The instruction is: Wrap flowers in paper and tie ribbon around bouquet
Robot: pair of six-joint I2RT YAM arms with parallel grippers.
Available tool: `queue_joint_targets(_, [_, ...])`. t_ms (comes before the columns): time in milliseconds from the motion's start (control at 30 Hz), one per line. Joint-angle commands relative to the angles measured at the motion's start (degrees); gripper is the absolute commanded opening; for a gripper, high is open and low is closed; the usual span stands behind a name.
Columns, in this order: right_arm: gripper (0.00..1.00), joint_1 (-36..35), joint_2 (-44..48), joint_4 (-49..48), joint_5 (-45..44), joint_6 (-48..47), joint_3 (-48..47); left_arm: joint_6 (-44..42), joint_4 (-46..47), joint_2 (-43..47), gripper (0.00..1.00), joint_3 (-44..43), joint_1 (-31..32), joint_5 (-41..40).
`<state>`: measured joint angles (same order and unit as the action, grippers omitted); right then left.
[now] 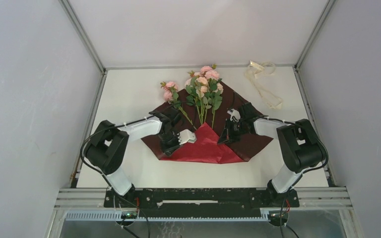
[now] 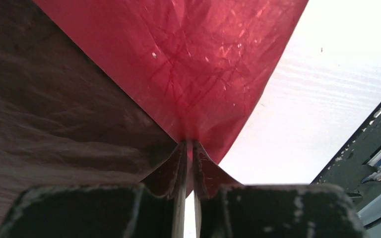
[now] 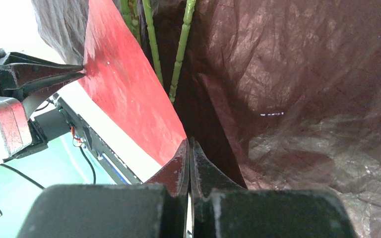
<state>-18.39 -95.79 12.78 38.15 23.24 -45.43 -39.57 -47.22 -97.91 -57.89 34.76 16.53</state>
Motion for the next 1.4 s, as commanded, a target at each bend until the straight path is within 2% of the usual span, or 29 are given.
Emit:
queue_joint_targets(0, [0.00, 0.3, 2.8, 1.4, -0.9, -1.6, -0.3, -1.5, -2.6, 0.9, 0.13, 4.2, 0.2, 1.1])
queue_joint_targets(200, [0.00, -2.8, 0.1, 4.8, -0.9, -3.7, -2.0, -3.7, -7.5, 5.7, 0.16, 4.9, 0.7, 8.9])
queue_joint_targets(433, [0.00, -3.4, -1.7, 6.4, -4.0, -3.3, -4.0, -3.0, -13.4, 6.6, 0.19, -3.5, -1.1, 15.0])
queue_joint_targets(667, [0.00, -2.9, 0.4, 7.2, -9.3, -1.2, -4.5, 4.5, -9.0, 3.4, 0.21, -8.8, 2.4, 18.0])
queue_joint_targets(833, [0.01, -3.0, 1.1, 6.3, -8.9, -0.4, -4.5, 13.5, 1.8, 0.3, 0.22, -9.3, 6.6, 14.9])
queue_joint_targets(900, [0.12, -3.0, 2.0, 7.3, -9.9, -0.3, -4.5, 14.6, 2.3, -2.7, 0.22, -9.6, 6.5, 11.2])
queue_joint_targets(1067, [0.28, -3.0, 7.8, 14.9, -18.0, -2.0, -6.8, 14.8, 2.5, -7.6, 0.22, -6.9, 6.6, 11.8])
queue_joint_targets(1133, [0.31, -3.3, 11.0, 17.7, -22.9, -1.2, -7.5, 15.1, 3.0, -8.3, 0.22, -6.4, 6.5, 11.6])
queue_joint_targets(1267, [0.31, -9.6, 17.5, 23.3, -40.5, 0.2, -8.0, 14.7, 3.2, -8.2, 0.22, -5.8, 6.1, 12.0])
queue_joint_targets(1333, [0.26, -12.8, 18.2, 24.5, -41.5, 2.0, -7.7, 14.5, 3.1, -8.2, 0.22, -5.6, 5.9, 12.2])
queue_joint_targets(1367, [0.21, -14.1, 18.2, 23.3, -38.4, 2.9, -6.8, 14.3, 3.1, -8.1, 0.22, -5.4, 6.0, 12.4])
